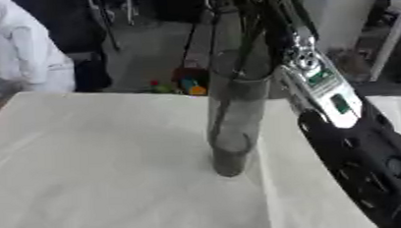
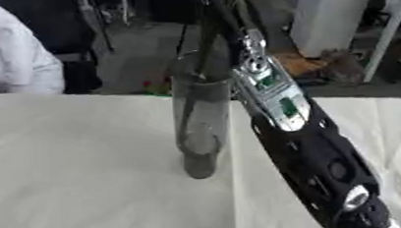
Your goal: Arrange flowers into the vase.
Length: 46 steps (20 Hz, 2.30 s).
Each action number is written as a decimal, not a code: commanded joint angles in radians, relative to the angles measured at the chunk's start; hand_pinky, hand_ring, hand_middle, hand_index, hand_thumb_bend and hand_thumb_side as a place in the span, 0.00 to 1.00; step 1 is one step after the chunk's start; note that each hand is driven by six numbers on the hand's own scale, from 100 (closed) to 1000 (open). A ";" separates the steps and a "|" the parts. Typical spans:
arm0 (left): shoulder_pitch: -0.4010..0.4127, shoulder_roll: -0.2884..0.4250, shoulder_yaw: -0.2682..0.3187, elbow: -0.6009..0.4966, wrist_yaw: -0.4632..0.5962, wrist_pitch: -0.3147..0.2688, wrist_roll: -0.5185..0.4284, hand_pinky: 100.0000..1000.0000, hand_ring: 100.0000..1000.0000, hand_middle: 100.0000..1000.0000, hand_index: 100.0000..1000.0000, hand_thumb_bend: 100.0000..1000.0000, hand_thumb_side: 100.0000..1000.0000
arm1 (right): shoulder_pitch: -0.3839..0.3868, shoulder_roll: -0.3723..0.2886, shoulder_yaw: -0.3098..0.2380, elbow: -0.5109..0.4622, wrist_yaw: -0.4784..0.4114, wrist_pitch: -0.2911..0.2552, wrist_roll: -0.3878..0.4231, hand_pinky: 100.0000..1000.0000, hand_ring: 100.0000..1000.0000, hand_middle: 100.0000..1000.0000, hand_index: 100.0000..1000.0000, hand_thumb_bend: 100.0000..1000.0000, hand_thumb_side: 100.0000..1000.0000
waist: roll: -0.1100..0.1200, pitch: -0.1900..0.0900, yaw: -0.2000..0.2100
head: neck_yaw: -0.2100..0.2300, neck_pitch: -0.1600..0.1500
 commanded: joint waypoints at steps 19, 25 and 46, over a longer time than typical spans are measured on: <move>-0.016 0.002 -0.001 -0.018 0.005 0.000 0.000 0.89 1.00 0.90 1.00 0.04 1.00 | -0.018 -0.048 -0.003 0.016 0.250 -0.032 0.038 0.93 0.76 0.54 0.33 0.46 0.78 | 0.005 -0.018 -0.009 | 0.003 -0.015; -0.018 0.003 -0.001 -0.018 0.007 0.000 0.000 0.89 1.00 0.90 1.00 0.04 1.00 | -0.012 -0.049 -0.003 0.023 0.261 -0.033 0.054 0.94 0.76 0.56 0.37 0.46 0.79 | 0.006 -0.018 -0.011 | 0.005 -0.017; -0.015 0.003 0.002 -0.018 0.014 0.000 0.005 0.89 1.00 0.90 1.00 0.04 1.00 | 0.016 -0.082 0.013 0.024 0.386 -0.060 0.163 0.94 0.80 0.62 0.59 0.49 0.83 | 0.008 -0.018 -0.021 | 0.014 -0.014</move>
